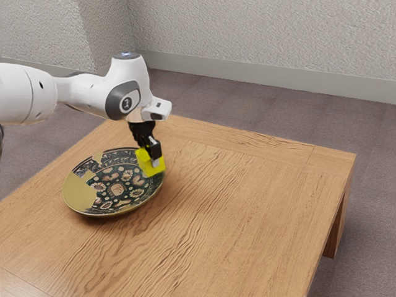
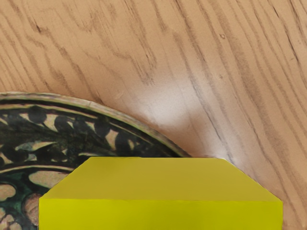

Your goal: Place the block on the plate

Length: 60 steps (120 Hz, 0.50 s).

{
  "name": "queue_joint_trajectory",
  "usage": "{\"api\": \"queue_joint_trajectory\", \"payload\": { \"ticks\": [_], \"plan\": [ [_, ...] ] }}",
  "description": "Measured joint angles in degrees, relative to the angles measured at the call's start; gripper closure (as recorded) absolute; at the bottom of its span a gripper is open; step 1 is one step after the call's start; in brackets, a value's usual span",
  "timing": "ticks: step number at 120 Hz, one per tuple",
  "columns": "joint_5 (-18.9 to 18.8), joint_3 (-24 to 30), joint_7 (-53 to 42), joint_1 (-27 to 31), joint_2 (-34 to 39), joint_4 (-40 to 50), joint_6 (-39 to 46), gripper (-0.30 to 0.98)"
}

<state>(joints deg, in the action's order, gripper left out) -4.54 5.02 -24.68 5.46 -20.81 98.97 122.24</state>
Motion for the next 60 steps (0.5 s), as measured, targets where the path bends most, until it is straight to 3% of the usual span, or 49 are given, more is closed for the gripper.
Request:
{"api": "queue_joint_trajectory", "payload": {
  "ticks": [32, 60],
  "plan": [
    [-2.6, 0.2, 0.5, 6.5, -0.5, -0.2, -3.4, 0.33],
    [-4.2, 1.7, 0.3, 10.5, -6.9, -5.4, -4.9, 0.33]
  ]
}}
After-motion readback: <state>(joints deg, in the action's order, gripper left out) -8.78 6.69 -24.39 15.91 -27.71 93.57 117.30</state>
